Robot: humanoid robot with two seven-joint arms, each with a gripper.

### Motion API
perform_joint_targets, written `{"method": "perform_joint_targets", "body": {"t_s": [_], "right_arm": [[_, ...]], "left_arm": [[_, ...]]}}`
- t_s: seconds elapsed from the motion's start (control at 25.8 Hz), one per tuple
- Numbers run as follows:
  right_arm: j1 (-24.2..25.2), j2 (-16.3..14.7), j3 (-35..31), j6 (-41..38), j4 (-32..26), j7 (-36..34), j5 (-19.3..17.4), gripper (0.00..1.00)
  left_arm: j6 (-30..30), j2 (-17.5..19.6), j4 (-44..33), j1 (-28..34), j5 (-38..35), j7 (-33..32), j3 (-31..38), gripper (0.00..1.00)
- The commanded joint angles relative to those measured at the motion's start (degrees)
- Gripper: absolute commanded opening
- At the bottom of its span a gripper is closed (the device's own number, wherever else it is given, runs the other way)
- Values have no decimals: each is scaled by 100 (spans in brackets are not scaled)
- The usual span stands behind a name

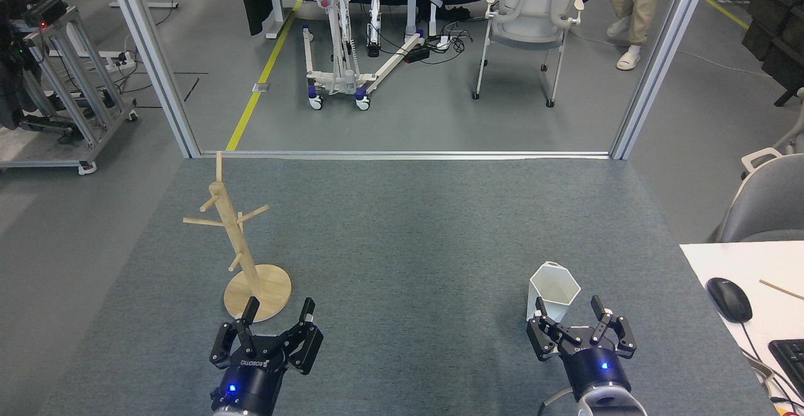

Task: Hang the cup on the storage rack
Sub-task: 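Close the right gripper around the white cup's rim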

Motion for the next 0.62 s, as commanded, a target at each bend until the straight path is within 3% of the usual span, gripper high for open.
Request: {"method": "perform_joint_targets", "body": {"t_s": [0.0,0.58], "right_arm": [[-251,22,80,3,295,-1,-5,99],[-787,40,291,56,1042,-1,-14,99]], "left_arm": [[0,13,-3,6,0,-2,0,100],[0,-5,111,-3,0,-2,0,100]]}}
